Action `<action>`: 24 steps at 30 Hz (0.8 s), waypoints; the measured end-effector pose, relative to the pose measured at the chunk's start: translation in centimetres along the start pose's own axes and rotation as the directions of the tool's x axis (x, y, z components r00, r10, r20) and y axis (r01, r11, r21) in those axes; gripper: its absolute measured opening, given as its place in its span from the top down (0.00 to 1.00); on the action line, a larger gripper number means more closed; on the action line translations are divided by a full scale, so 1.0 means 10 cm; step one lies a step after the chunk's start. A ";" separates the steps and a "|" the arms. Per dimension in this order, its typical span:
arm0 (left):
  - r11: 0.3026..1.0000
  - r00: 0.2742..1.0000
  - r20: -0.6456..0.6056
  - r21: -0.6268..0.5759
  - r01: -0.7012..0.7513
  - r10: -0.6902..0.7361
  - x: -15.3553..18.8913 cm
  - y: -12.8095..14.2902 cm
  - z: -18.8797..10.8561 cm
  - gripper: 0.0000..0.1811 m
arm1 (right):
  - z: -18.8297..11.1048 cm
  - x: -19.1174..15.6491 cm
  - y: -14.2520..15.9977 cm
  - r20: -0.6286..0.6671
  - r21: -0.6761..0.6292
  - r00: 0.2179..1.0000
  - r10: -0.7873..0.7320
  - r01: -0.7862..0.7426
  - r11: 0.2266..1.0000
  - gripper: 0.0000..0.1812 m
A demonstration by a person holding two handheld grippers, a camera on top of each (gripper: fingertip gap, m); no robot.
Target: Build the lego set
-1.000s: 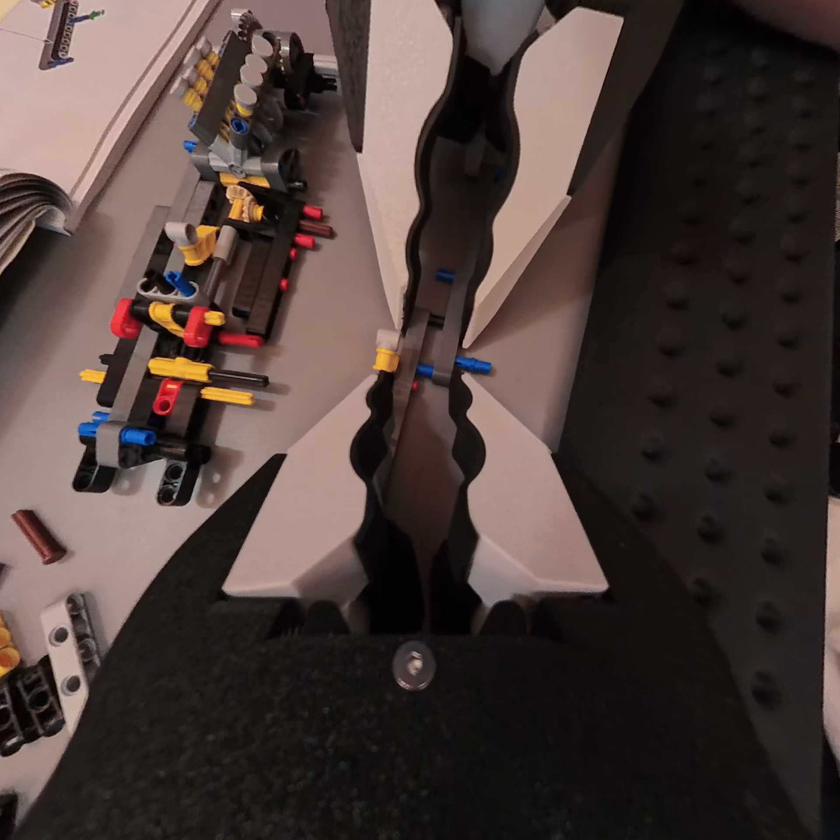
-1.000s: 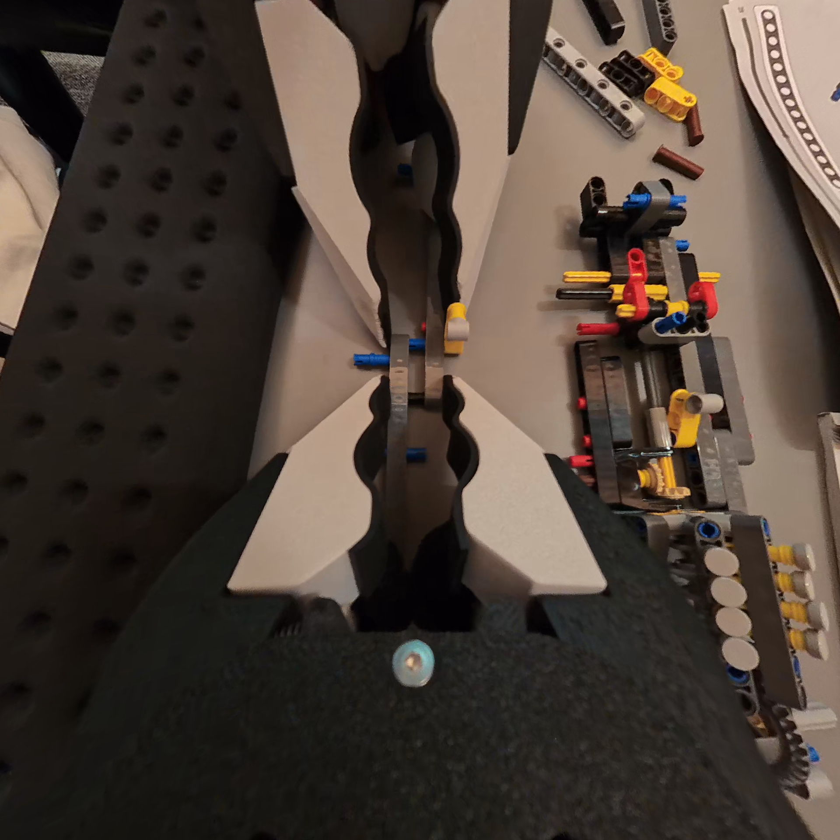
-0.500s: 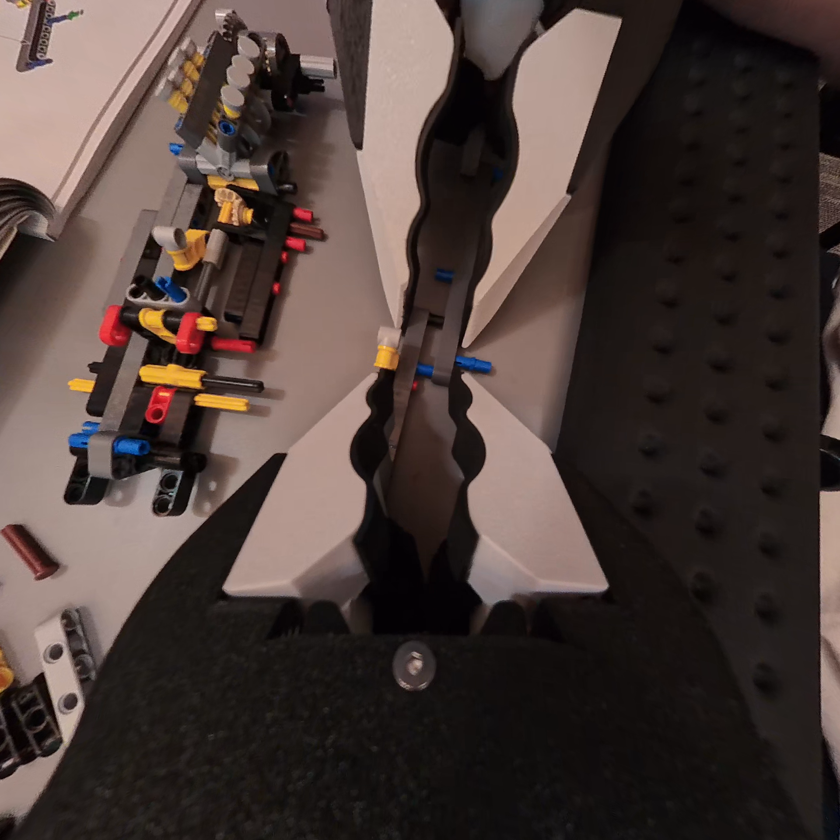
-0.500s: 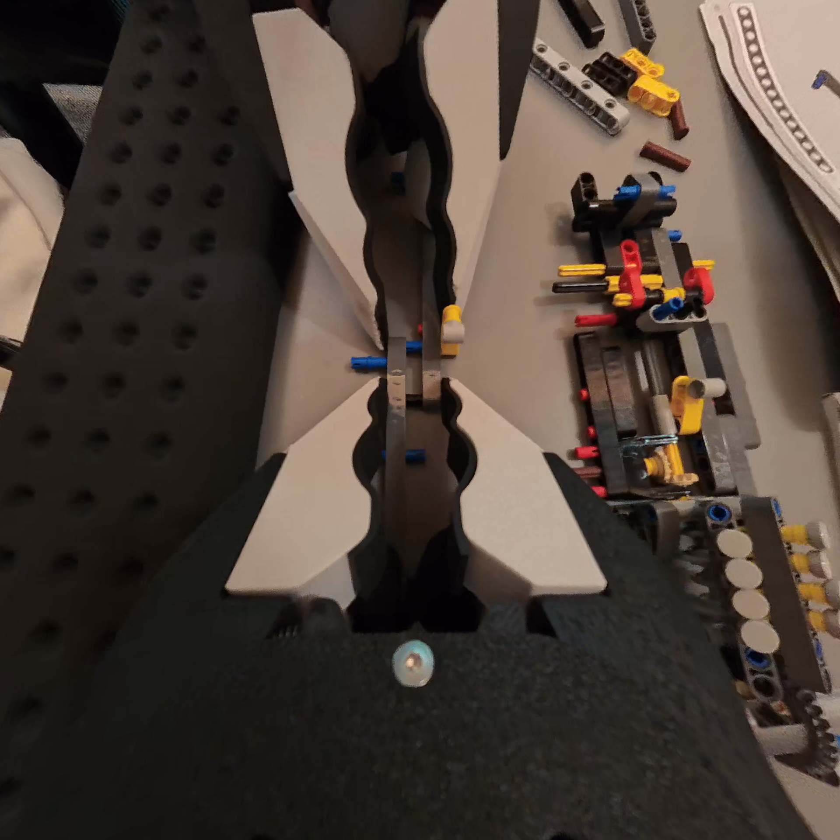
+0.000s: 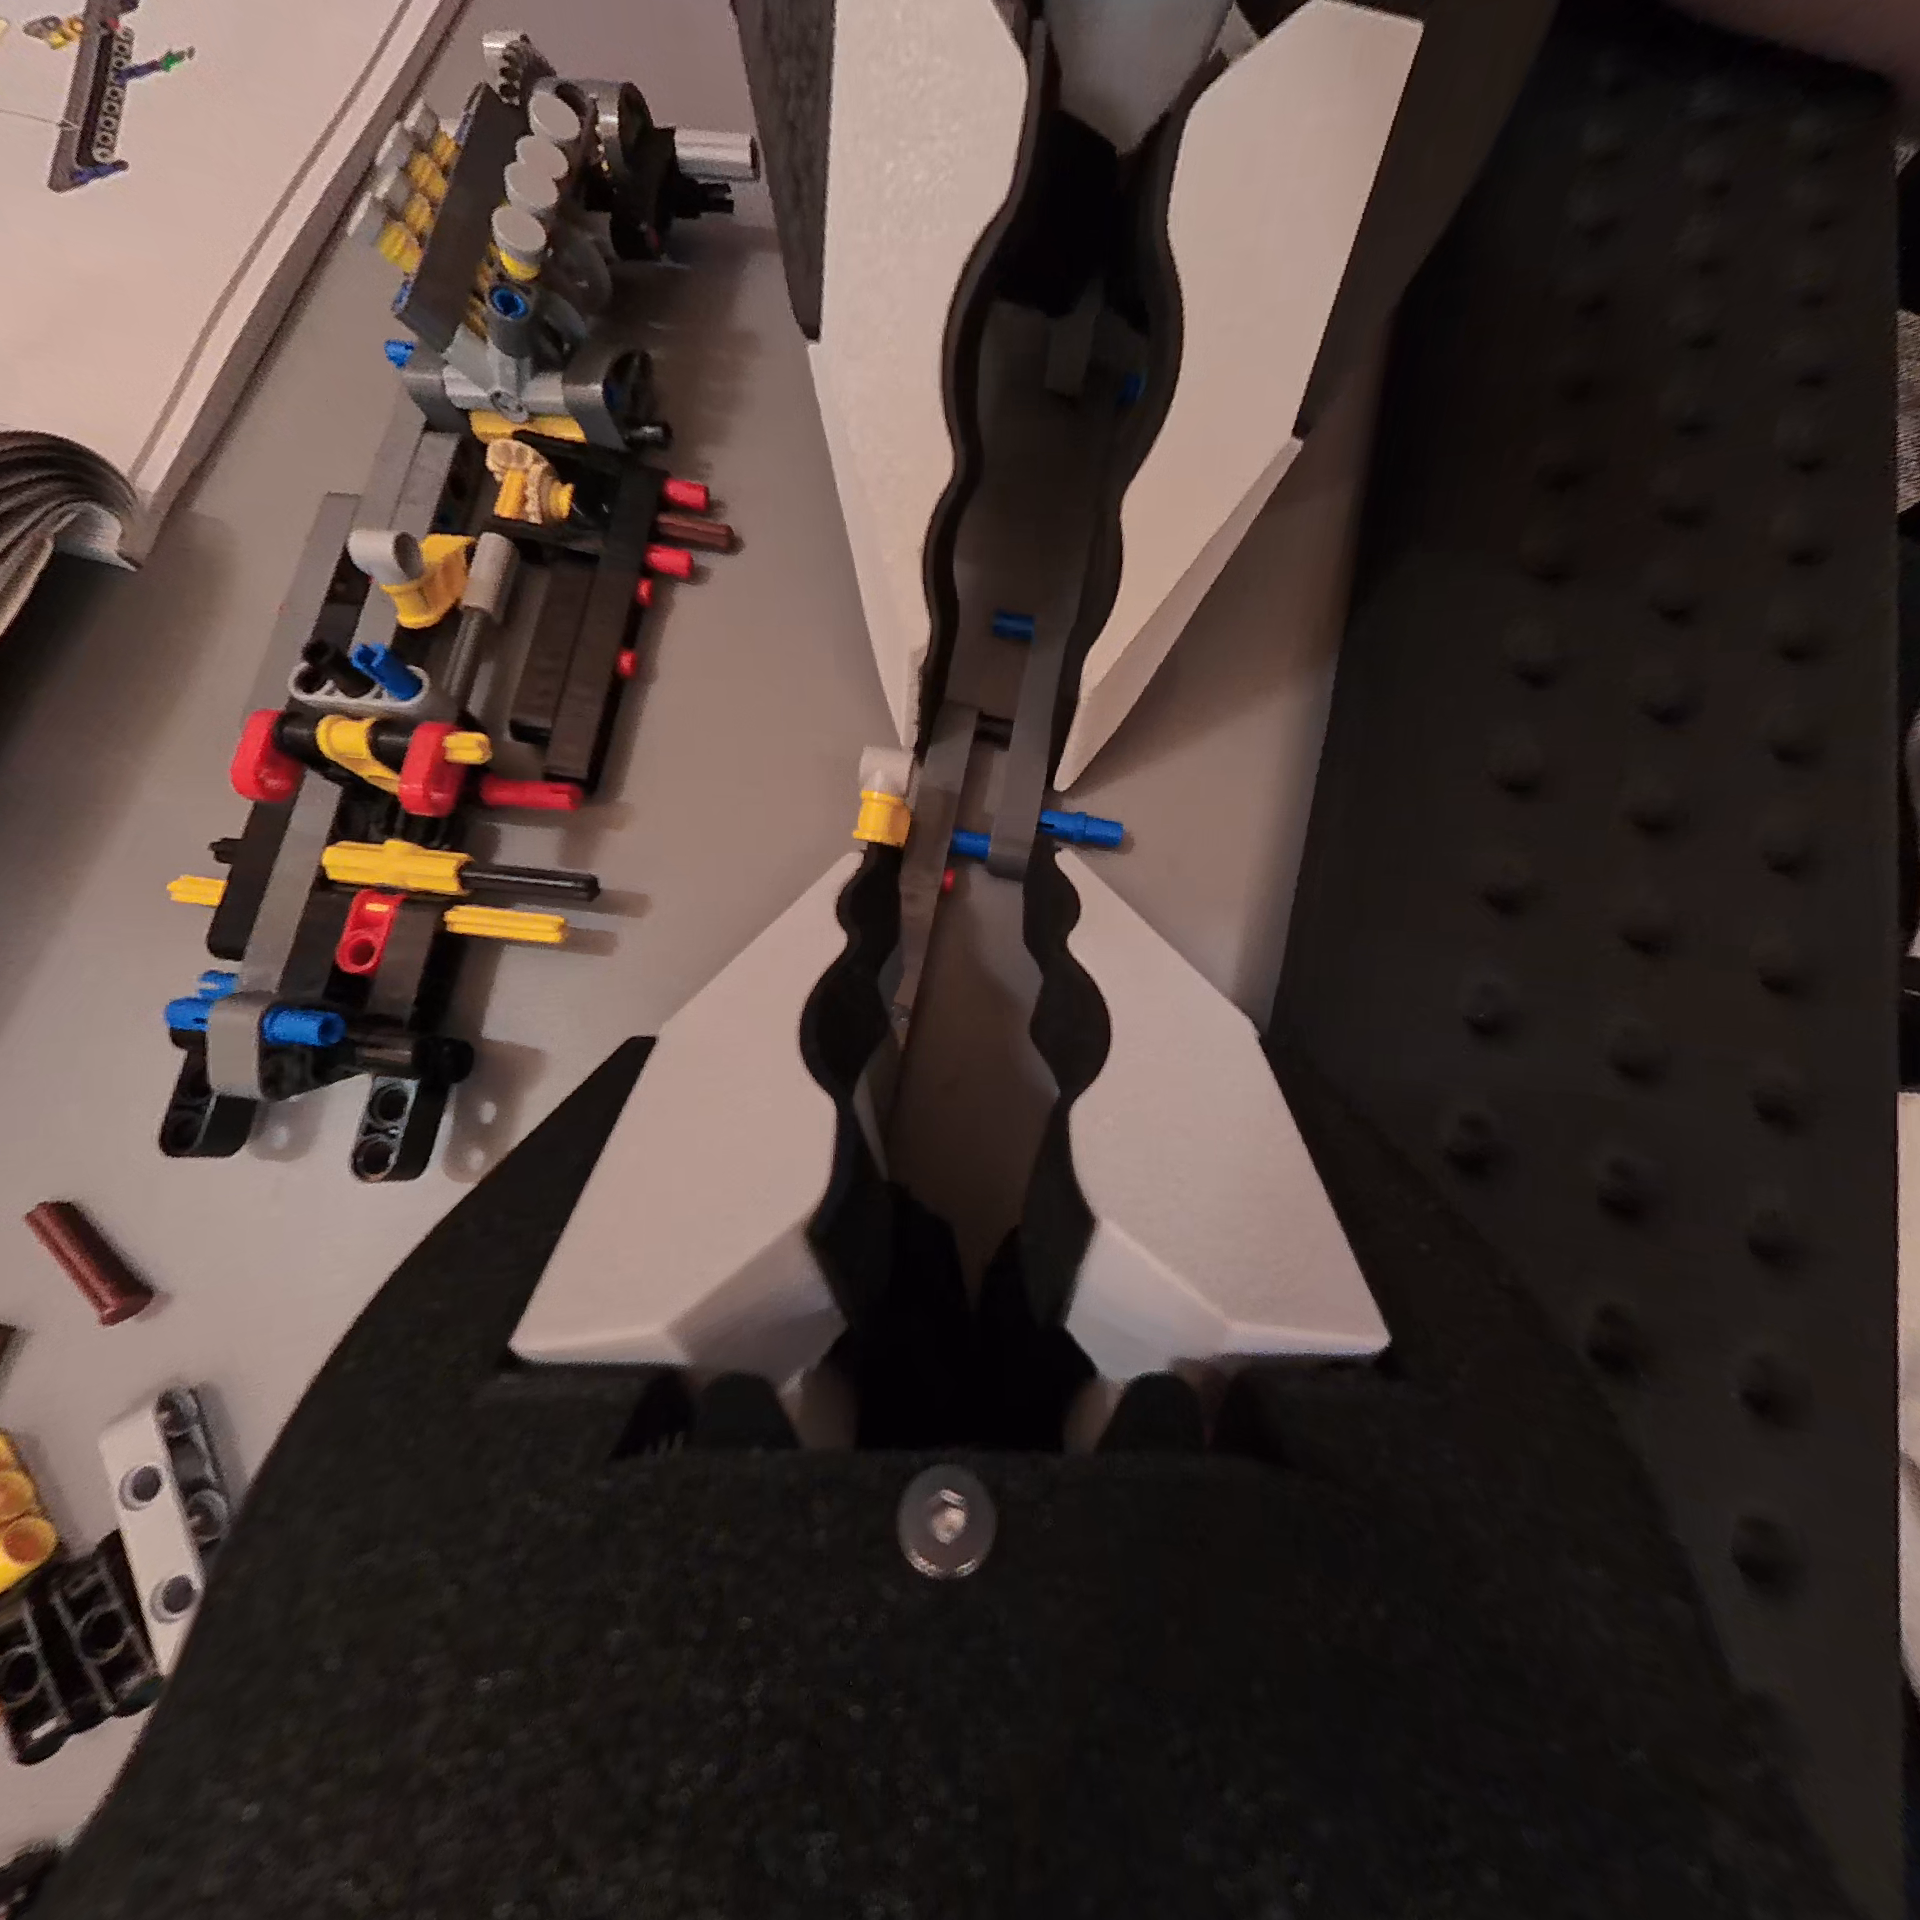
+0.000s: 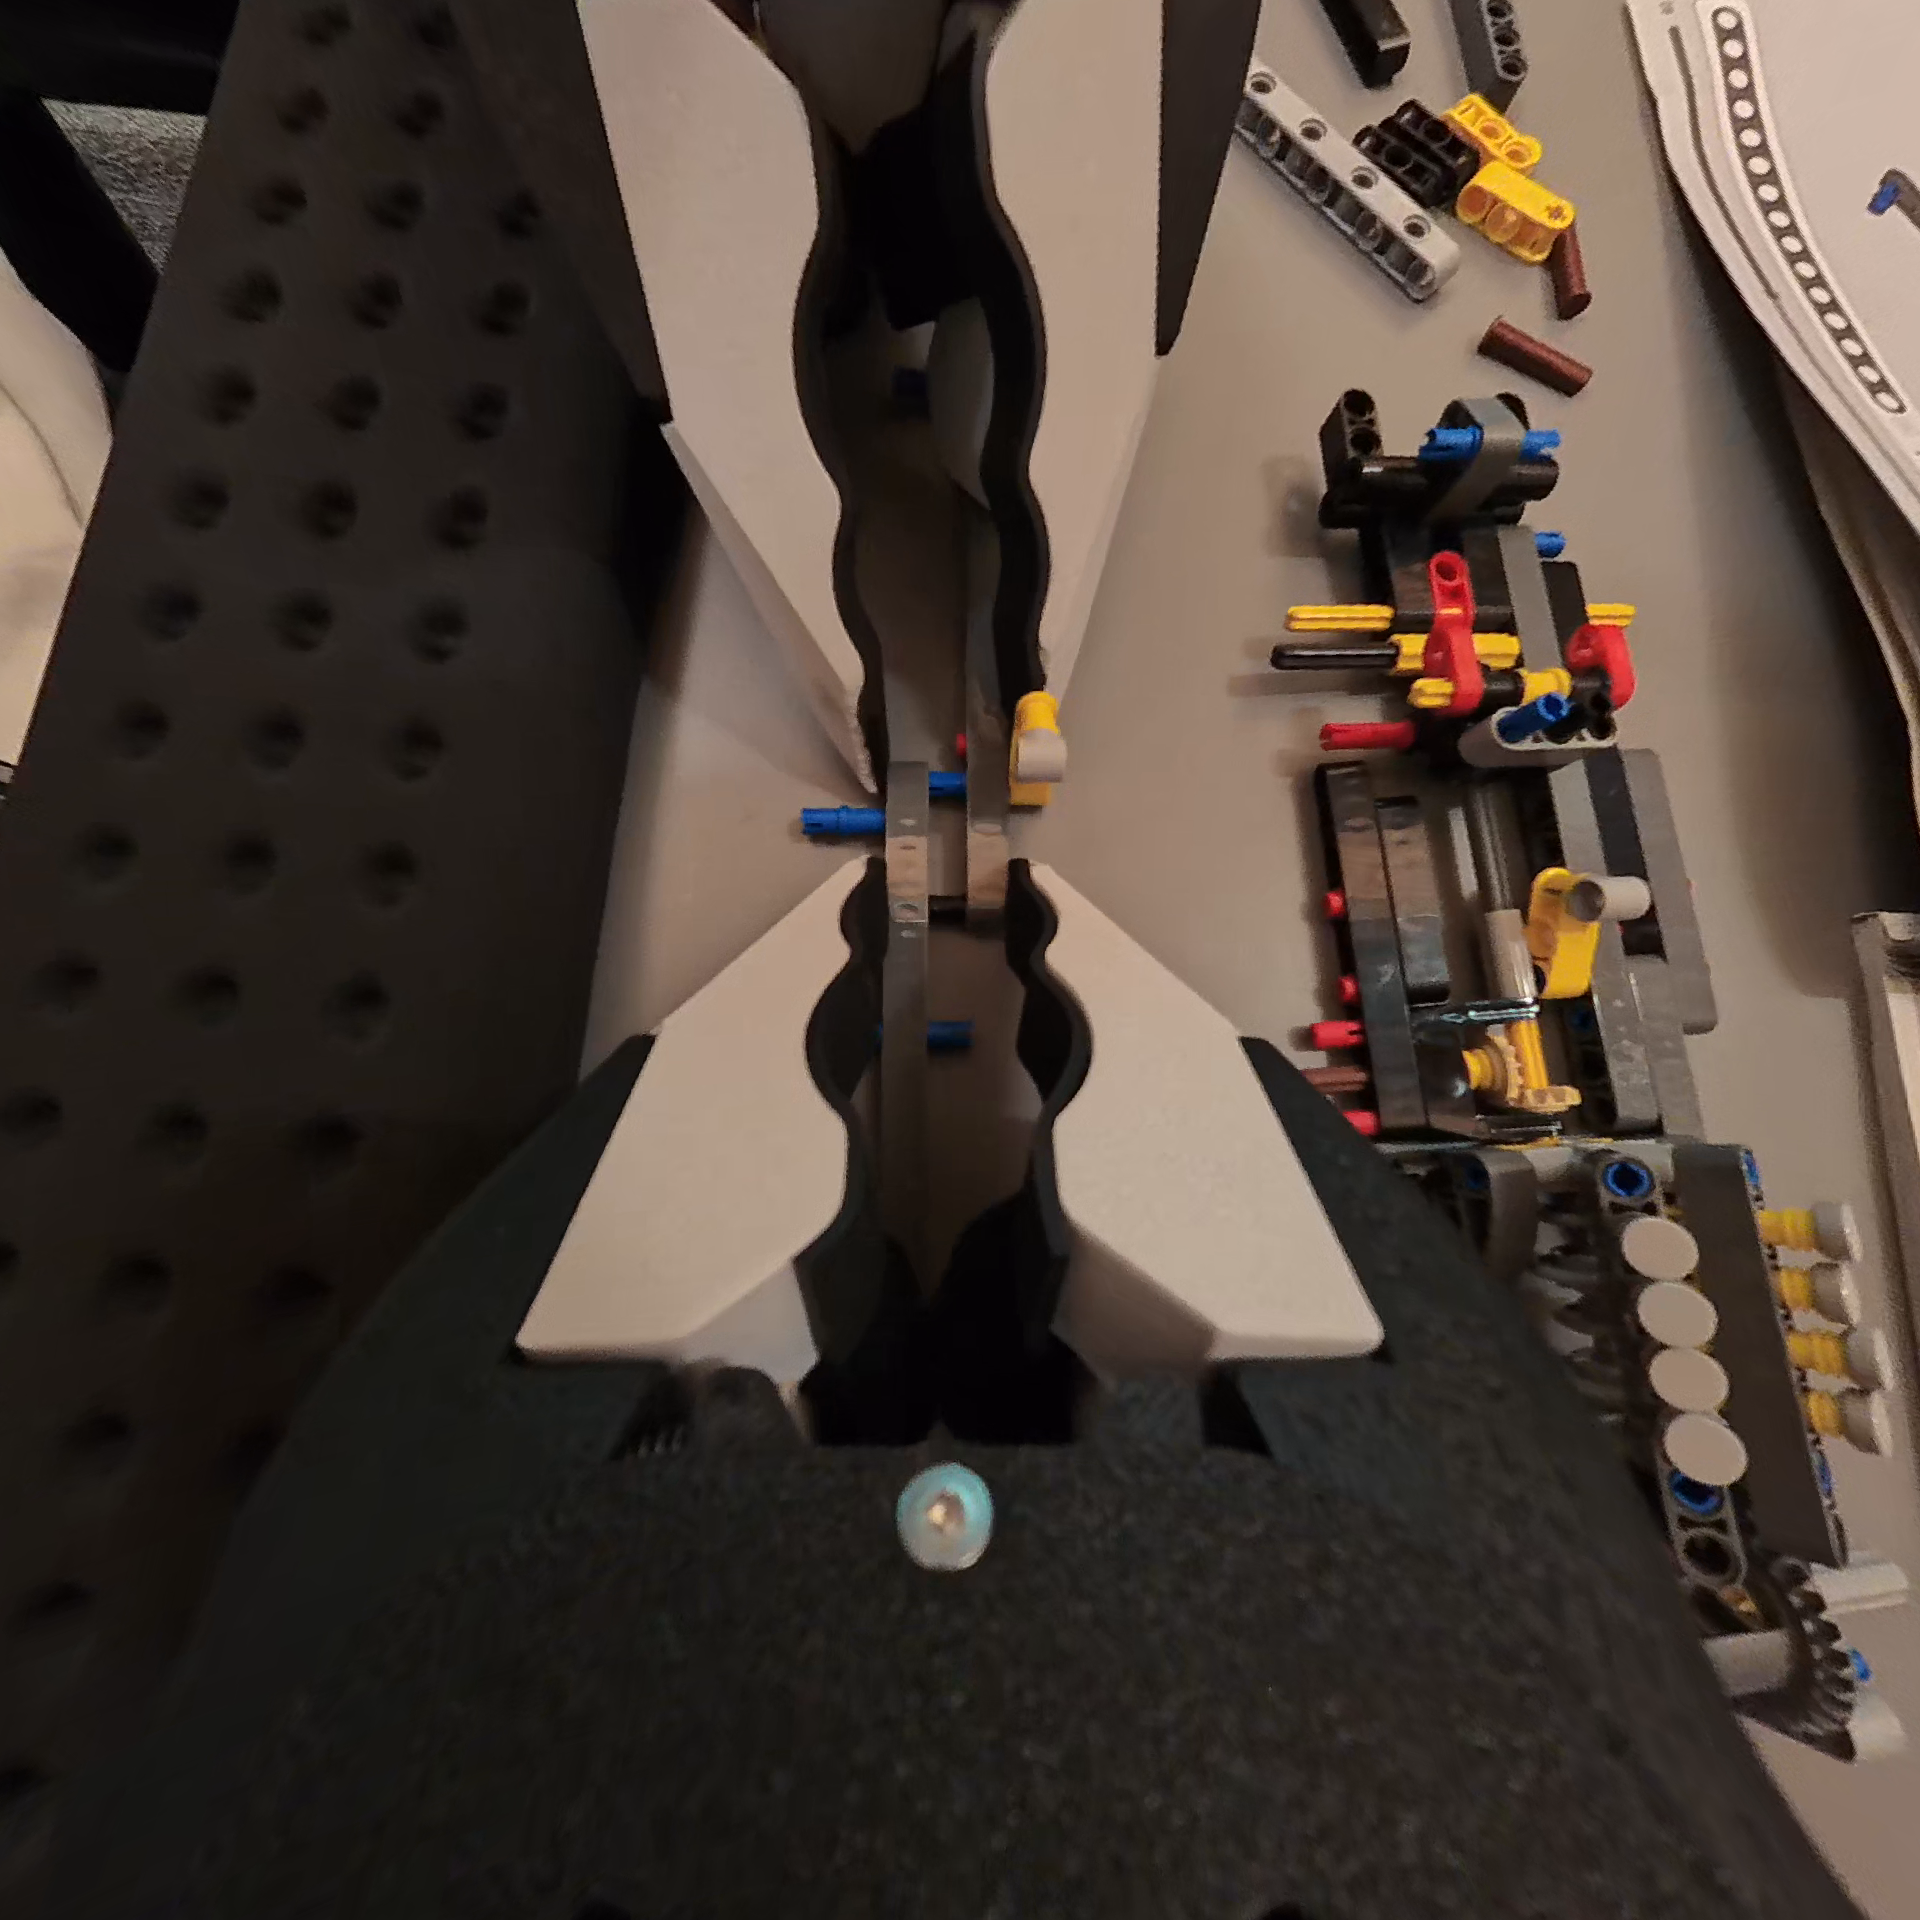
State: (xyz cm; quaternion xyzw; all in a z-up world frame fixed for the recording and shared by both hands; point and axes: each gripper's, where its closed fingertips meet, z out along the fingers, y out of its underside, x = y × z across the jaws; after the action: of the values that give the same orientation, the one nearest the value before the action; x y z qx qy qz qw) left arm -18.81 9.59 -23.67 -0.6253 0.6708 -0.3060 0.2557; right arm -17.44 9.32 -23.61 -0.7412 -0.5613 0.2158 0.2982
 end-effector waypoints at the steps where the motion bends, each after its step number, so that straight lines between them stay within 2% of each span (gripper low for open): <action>1: 1.000 1.000 0.008 0.003 -0.014 0.014 0.00 -0.01 0.00 0.87 | 0.00 0.00 -0.01 -0.019 0.006 0.999 -0.027 0.027 1.000 0.88; 4: 0.993 0.990 0.087 0.031 -0.112 0.109 -0.02 -0.05 -0.03 0.88 | -0.04 0.02 -0.04 -0.116 -0.007 0.979 -0.167 0.168 0.986 0.89; 6: 0.991 0.987 0.104 0.043 -0.124 0.119 -0.03 -0.07 -0.06 0.87 | -0.07 0.03 -0.07 -0.166 -0.012 0.961 -0.222 0.224 0.975 0.89; 9: 0.995 0.989 0.107 0.009 -0.103 0.101 -0.08 -0.01 -0.05 0.78 | -0.12 0.09 -0.08 -0.224 -0.034 0.942 -0.251 0.250 0.968 0.89; 12: 0.996 0.992 0.085 0.009 -0.089 0.088 -0.08 -0.02 -0.03 0.79 | -0.09 0.11 -0.03 -0.232 -0.061 0.938 -0.258 0.251 0.966 0.88; 14: 0.997 0.995 0.055 0.006 -0.082 0.081 -0.06 -0.03 0.00 0.81 | -0.06 0.09 -0.02 -0.216 -0.047 0.945 -0.244 0.240 0.970 0.88; 20: 0.999 0.999 0.011 -0.021 -0.048 0.048 -0.05 -0.03 0.02 0.86 | -0.03 0.05 0.00 -0.065 0.022 0.997 -0.038 0.040 0.999 0.88; 24: 1.000 1.000 0.019 -0.027 0.008 -0.007 -0.07 -0.04 0.02 0.86 | -0.06 0.03 0.02 -0.017 0.013 1.000 0.000 0.001 1.000 0.83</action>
State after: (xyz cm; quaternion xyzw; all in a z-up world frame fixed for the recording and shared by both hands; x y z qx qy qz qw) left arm -18.34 10.23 -23.58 -0.6341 0.6702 -0.2918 0.2522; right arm -16.76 9.48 -23.30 -0.7409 -0.5575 0.2131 0.3080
